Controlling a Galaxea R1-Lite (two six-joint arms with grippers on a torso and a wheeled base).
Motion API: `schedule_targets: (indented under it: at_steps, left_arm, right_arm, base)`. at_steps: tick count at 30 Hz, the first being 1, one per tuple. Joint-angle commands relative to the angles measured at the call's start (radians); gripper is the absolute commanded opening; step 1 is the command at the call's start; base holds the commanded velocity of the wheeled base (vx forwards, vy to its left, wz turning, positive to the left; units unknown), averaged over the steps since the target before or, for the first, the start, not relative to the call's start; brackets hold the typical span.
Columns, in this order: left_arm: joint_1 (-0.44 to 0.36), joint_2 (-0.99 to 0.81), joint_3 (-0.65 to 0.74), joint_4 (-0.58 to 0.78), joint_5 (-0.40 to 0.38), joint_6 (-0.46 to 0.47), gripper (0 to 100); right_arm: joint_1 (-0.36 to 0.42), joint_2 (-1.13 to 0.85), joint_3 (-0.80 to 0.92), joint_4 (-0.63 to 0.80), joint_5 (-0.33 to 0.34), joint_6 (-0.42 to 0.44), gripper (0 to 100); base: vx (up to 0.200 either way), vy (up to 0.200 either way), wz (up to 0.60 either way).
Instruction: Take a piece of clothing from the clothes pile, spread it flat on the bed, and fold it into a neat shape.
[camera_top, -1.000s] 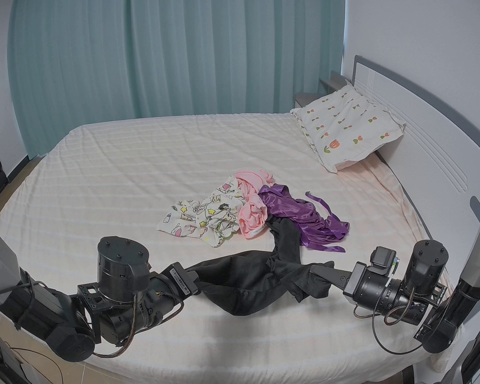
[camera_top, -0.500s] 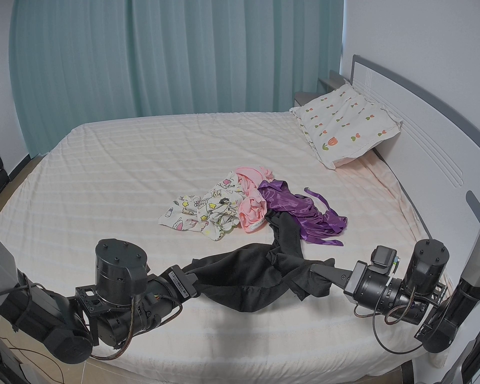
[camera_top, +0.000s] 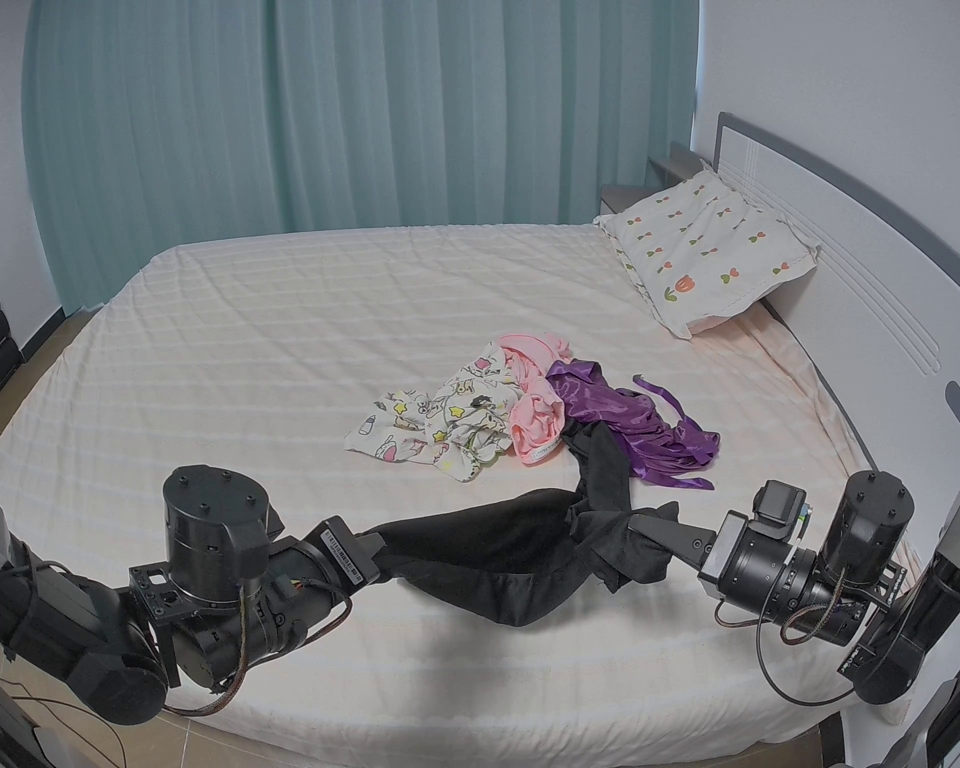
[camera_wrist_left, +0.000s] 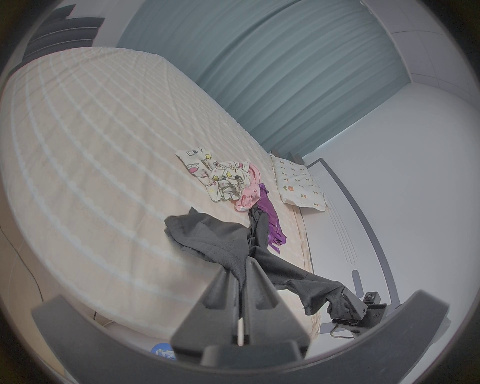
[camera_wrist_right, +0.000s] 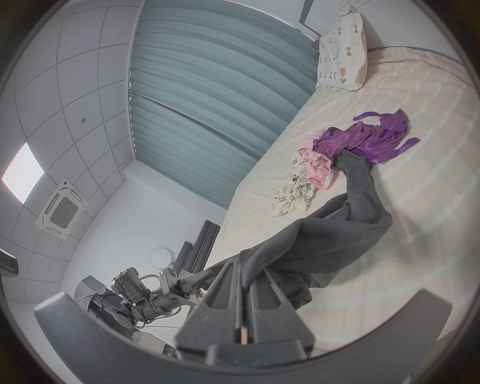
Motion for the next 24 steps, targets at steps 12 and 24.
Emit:
schedule_targets:
  at_steps: [12,24]
  left_arm:
    - [0.005,-0.019,0.001,0.000,0.000,-0.002,0]
    - [0.018,-0.021,0.010,0.002,-0.034,-0.003,0]
  right_arm:
    - [0.022,-0.013,-0.008,-0.010,0.001,-0.001,0]
    - [0.027,-0.013,-0.006,-0.010,0.001,-0.001,0]
  base:
    - [0.000,0.200,0.00]
    - [0.000,0.200,0.00]
